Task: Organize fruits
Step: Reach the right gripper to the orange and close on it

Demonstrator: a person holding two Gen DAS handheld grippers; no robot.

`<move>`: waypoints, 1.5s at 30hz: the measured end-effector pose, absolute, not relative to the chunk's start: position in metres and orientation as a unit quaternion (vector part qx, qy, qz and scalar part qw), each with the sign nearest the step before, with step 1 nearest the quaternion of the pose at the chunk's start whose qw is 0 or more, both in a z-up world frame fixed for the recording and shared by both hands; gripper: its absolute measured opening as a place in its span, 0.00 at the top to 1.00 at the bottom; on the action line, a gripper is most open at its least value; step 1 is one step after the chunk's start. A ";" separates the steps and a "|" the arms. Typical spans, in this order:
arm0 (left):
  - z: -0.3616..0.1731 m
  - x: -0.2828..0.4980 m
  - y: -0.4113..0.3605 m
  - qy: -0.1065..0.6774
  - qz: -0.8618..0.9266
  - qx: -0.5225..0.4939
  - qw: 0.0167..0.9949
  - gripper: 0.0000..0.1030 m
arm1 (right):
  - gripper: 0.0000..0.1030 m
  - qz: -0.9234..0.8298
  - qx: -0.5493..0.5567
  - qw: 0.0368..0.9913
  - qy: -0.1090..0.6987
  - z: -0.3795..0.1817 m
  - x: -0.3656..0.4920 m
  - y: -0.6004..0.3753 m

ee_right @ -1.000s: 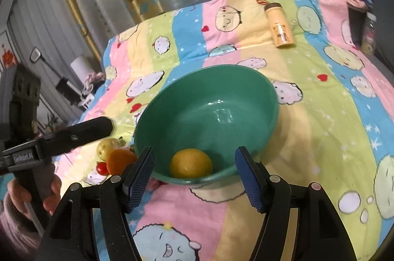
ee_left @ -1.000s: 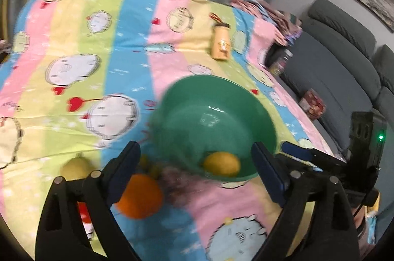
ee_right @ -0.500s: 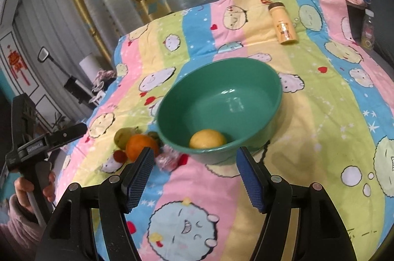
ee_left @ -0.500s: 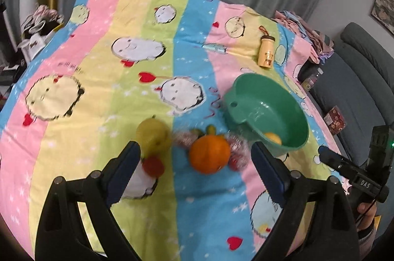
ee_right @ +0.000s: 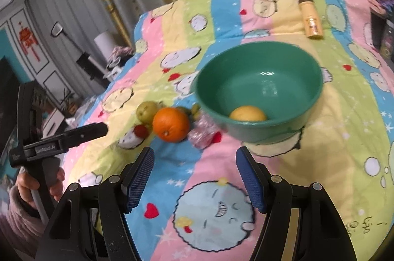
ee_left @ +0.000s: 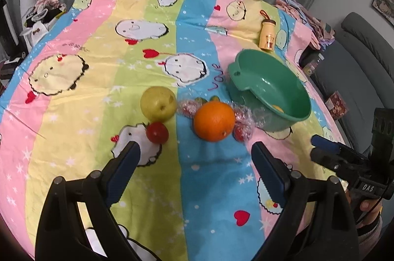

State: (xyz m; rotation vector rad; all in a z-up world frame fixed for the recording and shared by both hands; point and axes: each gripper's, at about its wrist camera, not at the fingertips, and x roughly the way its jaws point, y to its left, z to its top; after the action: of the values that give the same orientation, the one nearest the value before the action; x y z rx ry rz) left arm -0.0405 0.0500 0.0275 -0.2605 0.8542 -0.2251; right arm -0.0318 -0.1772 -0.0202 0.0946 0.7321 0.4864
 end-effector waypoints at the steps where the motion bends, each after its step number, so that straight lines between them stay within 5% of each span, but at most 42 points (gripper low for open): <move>1: 0.025 -0.041 0.049 0.414 -0.112 -0.127 0.894 0.11 | 0.32 0.238 0.042 0.903 0.356 -0.022 -0.032 -0.174; 21: -0.009 -0.027 0.041 0.447 -0.158 -0.156 0.866 0.11 | 0.32 0.268 -0.006 0.877 0.399 -0.055 -0.008 -0.126; 45: -0.015 0.027 0.034 0.429 -0.189 -0.195 0.862 0.18 | 0.32 0.260 -0.080 0.892 0.360 -0.065 0.035 -0.083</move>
State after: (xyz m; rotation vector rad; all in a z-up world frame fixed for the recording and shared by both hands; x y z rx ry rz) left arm 0.0268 0.0337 -0.0147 -0.4098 0.8994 -0.3971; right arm 0.0348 -0.0829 -0.0652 -0.1663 0.7464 0.5398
